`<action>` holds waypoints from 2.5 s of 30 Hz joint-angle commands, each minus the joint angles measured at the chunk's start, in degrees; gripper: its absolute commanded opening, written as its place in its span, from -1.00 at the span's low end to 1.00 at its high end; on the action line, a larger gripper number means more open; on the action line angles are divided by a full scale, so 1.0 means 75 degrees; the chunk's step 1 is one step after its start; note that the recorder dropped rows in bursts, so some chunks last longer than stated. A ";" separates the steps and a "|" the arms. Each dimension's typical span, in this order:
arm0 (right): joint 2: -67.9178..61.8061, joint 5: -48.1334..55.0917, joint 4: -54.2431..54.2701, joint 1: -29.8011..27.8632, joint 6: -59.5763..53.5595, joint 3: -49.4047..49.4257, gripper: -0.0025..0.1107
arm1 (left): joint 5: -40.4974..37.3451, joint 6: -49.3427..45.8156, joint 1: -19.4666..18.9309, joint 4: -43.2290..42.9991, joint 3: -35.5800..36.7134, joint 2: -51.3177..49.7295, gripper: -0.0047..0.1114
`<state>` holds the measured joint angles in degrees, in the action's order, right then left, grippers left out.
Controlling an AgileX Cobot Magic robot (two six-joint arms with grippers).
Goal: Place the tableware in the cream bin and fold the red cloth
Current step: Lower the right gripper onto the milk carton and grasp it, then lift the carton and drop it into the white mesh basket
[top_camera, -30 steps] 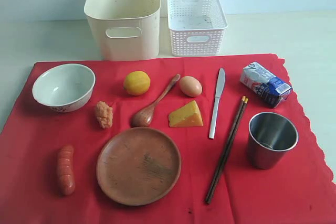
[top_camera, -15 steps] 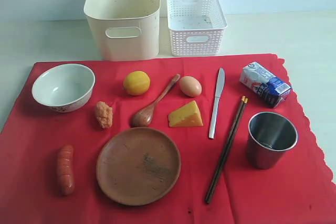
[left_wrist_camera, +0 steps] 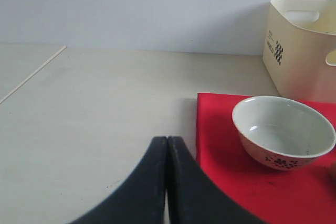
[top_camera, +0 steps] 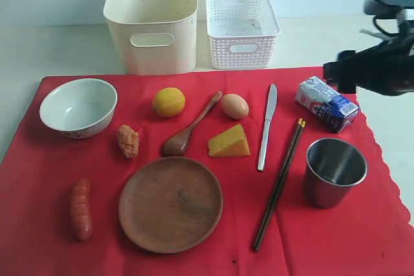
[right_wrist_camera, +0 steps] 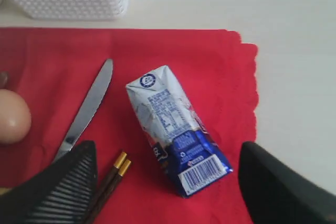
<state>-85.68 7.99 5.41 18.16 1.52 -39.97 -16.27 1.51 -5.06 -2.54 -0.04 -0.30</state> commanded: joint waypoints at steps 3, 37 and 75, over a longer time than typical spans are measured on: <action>-0.1345 0.0642 -0.0291 0.0098 -0.0466 -0.1046 0.37 | 0.0062 0.0062 -0.0023 0.0028 0.0005 0.0040 -0.90; -0.2763 0.0382 -0.1419 0.0098 -0.0466 -0.1971 -0.96 | 0.0062 0.0062 -0.0023 0.0028 0.0005 0.0040 -0.90; -0.5618 -0.2018 -0.0514 0.1216 0.0201 -0.7253 -0.96 | 0.0062 0.0062 -0.0023 0.0028 0.0005 0.0040 -0.90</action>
<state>-127.16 -4.13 1.53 27.03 2.72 -92.87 -16.27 1.51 -5.06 -2.54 -0.04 -0.30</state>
